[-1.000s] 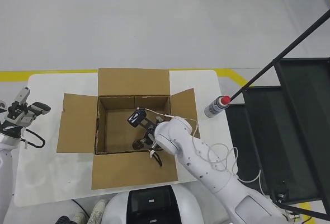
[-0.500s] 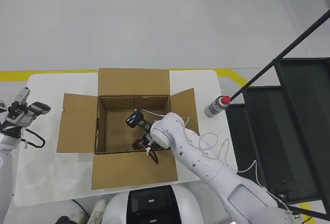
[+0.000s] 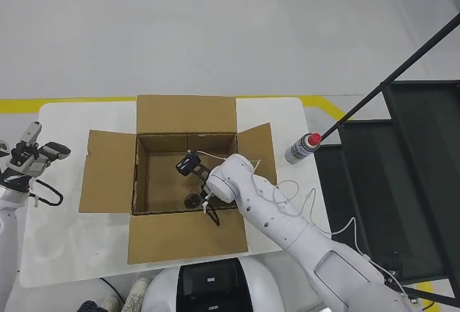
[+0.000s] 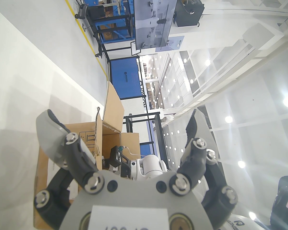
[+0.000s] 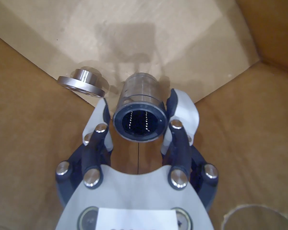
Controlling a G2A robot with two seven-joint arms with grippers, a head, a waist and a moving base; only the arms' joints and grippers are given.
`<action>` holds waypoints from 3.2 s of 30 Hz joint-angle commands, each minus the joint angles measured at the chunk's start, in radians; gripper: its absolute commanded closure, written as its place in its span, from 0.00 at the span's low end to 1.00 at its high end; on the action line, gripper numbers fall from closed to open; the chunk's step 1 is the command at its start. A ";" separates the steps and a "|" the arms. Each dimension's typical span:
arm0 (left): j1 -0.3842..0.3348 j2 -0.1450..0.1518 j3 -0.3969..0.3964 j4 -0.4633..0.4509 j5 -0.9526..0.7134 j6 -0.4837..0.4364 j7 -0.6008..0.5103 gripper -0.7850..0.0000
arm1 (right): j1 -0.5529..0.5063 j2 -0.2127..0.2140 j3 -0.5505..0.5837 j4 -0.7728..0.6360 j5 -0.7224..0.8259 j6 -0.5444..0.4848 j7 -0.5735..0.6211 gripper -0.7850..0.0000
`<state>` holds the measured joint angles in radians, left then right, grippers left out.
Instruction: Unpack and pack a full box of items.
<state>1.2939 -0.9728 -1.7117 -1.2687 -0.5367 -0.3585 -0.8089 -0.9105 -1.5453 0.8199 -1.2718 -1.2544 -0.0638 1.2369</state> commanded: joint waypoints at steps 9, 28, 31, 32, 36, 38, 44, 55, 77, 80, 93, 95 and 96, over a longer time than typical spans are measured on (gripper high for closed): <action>0.000 0.000 0.000 0.000 0.000 0.000 0.000 0.00 | -0.085 0.031 0.050 -0.270 -0.069 -0.043 0.080 1.00; 0.000 0.000 0.000 0.000 0.000 0.000 0.000 0.00 | -0.176 0.060 0.095 -0.745 -0.133 -0.110 0.205 1.00; 0.000 0.000 0.000 0.000 0.000 0.000 0.000 0.00 | -0.176 0.060 0.095 -0.745 -0.133 -0.110 0.205 1.00; 0.000 0.000 0.000 0.000 0.000 0.000 0.000 0.00 | -0.176 0.060 0.095 -0.745 -0.133 -0.110 0.205 1.00; 0.000 0.000 0.000 0.000 0.000 0.000 0.000 0.00 | -0.176 0.060 0.095 -0.745 -0.133 -0.110 0.205 1.00; 0.000 0.000 0.000 0.000 0.000 0.000 0.000 0.00 | -0.176 0.060 0.095 -0.745 -0.133 -0.110 0.205 1.00; 0.000 0.000 0.000 0.000 0.000 0.000 0.000 0.00 | -0.176 0.060 0.095 -0.745 -0.133 -0.110 0.205 1.00; 0.000 0.000 0.000 0.000 0.000 0.000 0.000 0.00 | -0.187 0.062 0.098 -0.755 -0.131 -0.121 0.196 1.00; 0.000 0.000 0.000 0.000 0.000 0.000 0.000 0.00 | -0.446 0.229 0.648 -1.078 0.096 -0.047 0.299 1.00; 0.000 0.000 0.000 0.000 0.000 0.000 0.000 0.00 | -0.479 0.264 0.766 -1.078 0.160 -0.024 0.299 1.00; 0.000 0.000 0.000 0.000 0.000 0.000 0.000 0.00 | -0.719 0.425 0.942 -1.078 0.410 0.046 0.299 1.00; 0.000 0.000 0.000 0.000 0.000 0.000 0.000 0.00 | -0.751 0.443 0.924 -1.074 0.431 0.070 0.299 1.00; 0.000 0.000 0.000 0.000 0.000 0.000 0.000 0.00 | -0.759 0.452 0.914 -1.061 0.426 0.074 0.299 1.00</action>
<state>1.2939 -0.9728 -1.7117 -1.2687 -0.5367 -0.3585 -0.8089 -1.6592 -1.1034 1.7449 -2.3453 -0.8271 0.0045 1.5359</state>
